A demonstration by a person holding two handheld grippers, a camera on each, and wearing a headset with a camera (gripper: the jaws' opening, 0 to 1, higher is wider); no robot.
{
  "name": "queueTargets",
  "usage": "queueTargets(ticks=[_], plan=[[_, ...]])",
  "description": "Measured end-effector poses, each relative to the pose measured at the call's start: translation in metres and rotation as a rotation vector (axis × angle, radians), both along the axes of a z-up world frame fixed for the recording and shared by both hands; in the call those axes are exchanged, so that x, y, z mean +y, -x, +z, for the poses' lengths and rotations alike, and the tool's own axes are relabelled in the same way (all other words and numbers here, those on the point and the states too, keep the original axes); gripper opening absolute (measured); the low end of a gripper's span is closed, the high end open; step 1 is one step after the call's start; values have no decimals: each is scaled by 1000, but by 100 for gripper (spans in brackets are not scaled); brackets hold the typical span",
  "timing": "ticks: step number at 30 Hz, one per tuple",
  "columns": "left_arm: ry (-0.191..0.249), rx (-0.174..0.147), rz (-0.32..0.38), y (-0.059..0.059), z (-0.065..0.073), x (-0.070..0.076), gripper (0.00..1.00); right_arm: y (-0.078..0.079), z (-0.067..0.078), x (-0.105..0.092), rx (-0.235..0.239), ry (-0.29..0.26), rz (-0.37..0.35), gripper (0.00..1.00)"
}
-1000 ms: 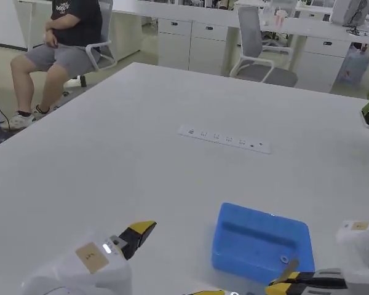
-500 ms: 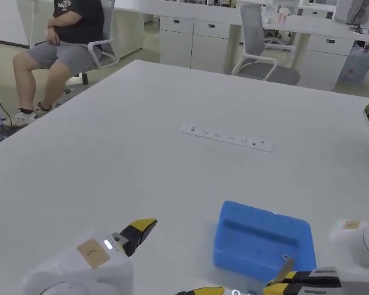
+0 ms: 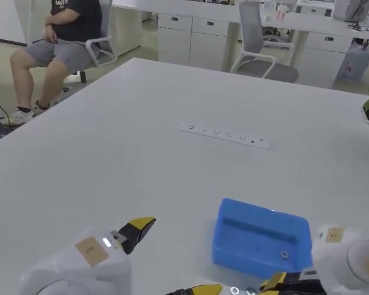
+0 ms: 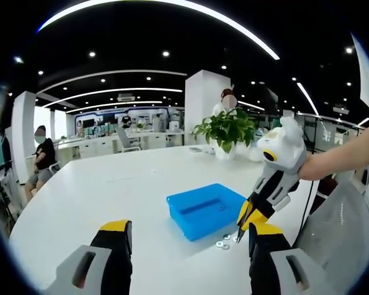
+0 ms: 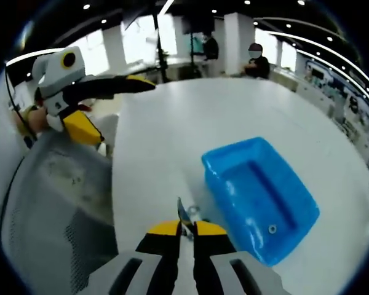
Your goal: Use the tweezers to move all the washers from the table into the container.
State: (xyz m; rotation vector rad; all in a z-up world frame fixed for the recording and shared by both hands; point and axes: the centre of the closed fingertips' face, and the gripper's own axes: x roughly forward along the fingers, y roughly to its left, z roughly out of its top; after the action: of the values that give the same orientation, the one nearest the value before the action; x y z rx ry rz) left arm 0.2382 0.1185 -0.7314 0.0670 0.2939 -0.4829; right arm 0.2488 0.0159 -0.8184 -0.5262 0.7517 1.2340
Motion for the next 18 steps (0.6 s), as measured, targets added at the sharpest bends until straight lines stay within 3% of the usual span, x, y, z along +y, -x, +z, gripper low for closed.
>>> queueTargets(ticks=[7, 13, 18], plan=[[-3, -1, 0, 0, 1, -1, 78, 0, 0, 0, -42, 9, -9, 4], [-4, -4, 2, 0, 2, -2, 78, 5, 10, -3, 8, -69, -77, 4], [1, -6, -1, 0, 2, -1, 78, 2, 21, -12, -4, -86, -111, 4]])
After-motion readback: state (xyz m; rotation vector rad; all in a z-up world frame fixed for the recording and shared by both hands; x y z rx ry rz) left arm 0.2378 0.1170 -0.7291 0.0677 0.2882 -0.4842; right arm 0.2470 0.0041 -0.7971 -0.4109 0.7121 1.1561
